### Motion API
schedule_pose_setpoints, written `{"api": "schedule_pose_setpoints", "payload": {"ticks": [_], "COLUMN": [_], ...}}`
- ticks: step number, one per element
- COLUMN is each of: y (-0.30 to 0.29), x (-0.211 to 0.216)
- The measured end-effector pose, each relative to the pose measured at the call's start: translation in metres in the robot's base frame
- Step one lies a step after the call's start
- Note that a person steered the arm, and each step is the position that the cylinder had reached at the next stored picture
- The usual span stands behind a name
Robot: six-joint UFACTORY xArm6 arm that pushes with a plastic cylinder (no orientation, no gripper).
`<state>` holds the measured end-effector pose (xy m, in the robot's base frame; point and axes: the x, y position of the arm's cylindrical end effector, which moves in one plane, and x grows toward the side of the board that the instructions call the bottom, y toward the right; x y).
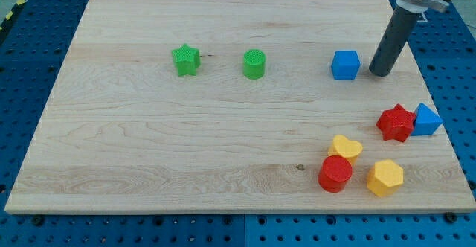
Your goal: Push blue cube towards centre
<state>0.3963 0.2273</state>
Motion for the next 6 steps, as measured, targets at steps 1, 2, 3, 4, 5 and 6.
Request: {"api": "schedule_pose_setpoints", "payload": {"ticks": [1, 2, 3, 4, 5, 6], "y": [0.000, -0.005, -0.025, -0.047, -0.071, -0.088], "x": [0.000, 0.000, 0.000, 0.000, -0.001, -0.006]}}
